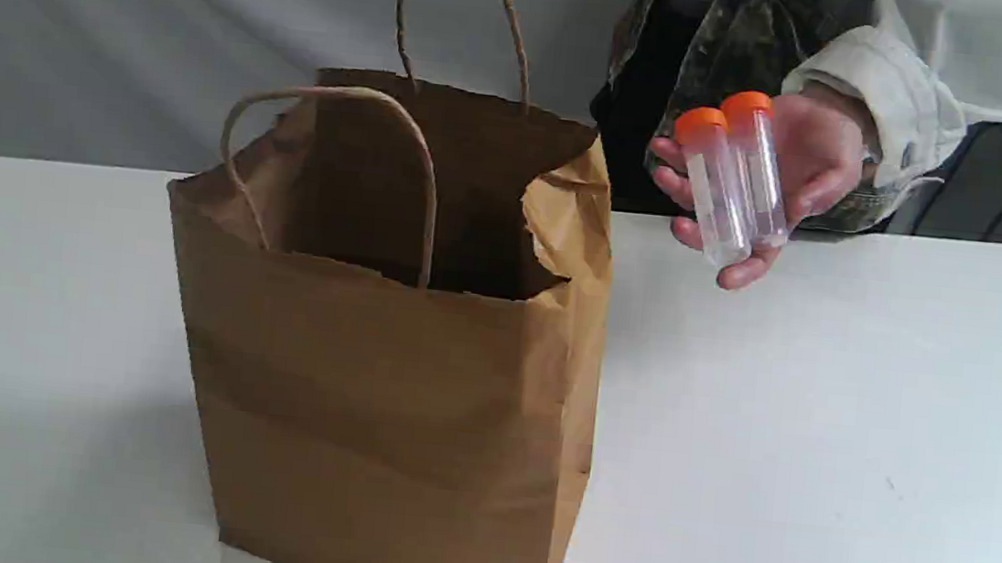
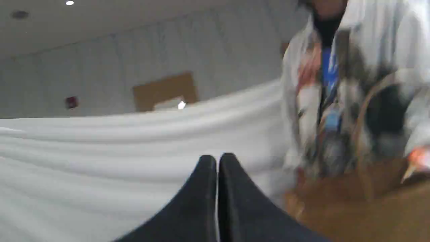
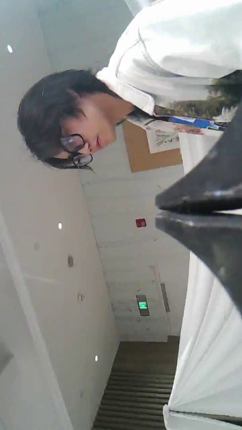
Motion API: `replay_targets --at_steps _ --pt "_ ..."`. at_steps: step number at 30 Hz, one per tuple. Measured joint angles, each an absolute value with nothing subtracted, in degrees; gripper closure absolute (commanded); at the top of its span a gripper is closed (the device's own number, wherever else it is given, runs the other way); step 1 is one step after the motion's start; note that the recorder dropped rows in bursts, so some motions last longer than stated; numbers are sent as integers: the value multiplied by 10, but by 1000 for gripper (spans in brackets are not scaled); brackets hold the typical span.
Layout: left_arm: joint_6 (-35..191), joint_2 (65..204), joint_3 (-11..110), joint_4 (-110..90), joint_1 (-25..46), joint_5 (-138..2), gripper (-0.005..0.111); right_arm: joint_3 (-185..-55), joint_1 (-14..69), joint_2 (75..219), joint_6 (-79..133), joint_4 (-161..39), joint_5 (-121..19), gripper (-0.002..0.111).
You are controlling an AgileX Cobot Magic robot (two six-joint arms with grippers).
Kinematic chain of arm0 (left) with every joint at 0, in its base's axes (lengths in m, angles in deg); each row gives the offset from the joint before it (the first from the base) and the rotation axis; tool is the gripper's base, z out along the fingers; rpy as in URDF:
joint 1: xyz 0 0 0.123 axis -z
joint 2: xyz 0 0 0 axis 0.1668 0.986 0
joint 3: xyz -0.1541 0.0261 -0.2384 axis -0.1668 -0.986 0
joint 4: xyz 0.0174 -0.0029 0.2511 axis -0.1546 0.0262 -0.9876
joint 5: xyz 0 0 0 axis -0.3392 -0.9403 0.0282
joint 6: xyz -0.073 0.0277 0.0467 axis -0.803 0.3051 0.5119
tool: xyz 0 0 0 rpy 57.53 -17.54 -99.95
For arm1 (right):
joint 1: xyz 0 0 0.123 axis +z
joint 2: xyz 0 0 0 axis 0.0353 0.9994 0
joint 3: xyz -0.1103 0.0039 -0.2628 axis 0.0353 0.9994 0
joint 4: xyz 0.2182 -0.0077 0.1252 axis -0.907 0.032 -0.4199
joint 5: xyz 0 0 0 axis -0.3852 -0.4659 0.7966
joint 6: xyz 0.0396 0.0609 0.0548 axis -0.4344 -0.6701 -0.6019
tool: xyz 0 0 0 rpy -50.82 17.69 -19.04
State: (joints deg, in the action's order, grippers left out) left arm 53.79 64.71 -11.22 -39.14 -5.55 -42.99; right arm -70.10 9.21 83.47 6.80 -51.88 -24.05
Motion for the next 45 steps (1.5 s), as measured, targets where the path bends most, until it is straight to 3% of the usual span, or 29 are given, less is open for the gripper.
replay_targets --at_steps 6,12,24,30,36,39,45 --pt "260 647 -112 -387 -56 -308 106 -702 93 899 163 -519 -179 108" --pt "201 647 -112 -387 -56 -246 106 -746 93 1004 228 -517 -106 108" --pt "135 646 -112 -338 -56 -154 106 -968 93 1151 248 -614 -114 108" --pt "119 646 -112 -444 -56 -179 106 -1106 93 1220 256 -529 -177 108" --pt "77 646 -112 -524 -56 -246 106 -1255 93 1289 305 -507 -200 90" --pt "75 646 -112 -525 -56 -247 106 -1307 93 1315 367 -485 -179 92" --pt "72 646 -112 -530 -56 -245 107 -1375 93 1352 471 -463 -201 108"
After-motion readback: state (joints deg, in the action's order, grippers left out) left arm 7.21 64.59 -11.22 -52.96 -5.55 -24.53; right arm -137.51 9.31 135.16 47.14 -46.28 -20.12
